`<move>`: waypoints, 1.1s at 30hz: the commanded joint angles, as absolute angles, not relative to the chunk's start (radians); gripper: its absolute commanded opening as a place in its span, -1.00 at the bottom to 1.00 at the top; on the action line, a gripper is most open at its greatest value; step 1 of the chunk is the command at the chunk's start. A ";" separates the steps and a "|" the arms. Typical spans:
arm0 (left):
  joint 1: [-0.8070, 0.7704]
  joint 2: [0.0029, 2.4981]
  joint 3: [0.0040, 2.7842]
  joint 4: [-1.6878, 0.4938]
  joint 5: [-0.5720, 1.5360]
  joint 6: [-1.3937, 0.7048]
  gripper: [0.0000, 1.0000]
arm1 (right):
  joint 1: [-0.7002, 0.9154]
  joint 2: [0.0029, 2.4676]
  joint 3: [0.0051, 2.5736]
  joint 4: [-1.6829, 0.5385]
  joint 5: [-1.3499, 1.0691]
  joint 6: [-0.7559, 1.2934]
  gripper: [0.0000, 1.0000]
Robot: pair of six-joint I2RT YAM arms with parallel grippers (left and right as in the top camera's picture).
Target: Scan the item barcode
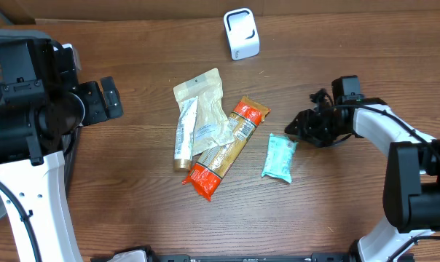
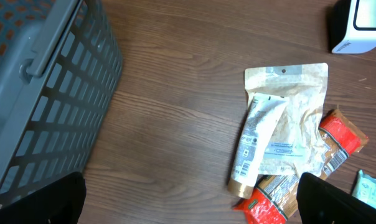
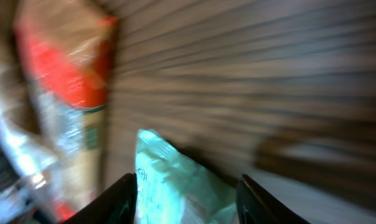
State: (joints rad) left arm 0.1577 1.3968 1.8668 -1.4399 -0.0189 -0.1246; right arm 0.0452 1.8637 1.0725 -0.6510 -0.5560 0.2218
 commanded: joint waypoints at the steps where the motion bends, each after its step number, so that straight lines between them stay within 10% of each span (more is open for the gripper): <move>1: 0.162 1.401 1.863 -1.436 -0.010 -0.131 0.99 | -0.012 1.865 1.100 -0.676 -0.392 0.204 0.08; 14: 0.162 1.401 1.863 -1.436 -0.010 -0.131 0.99 | 0.065 1.865 1.340 -0.965 -0.574 0.099 0.04; 33: 0.162 1.401 1.863 -1.436 -0.010 -0.131 0.99 | 0.437 1.865 1.155 -0.808 -0.481 0.398 0.18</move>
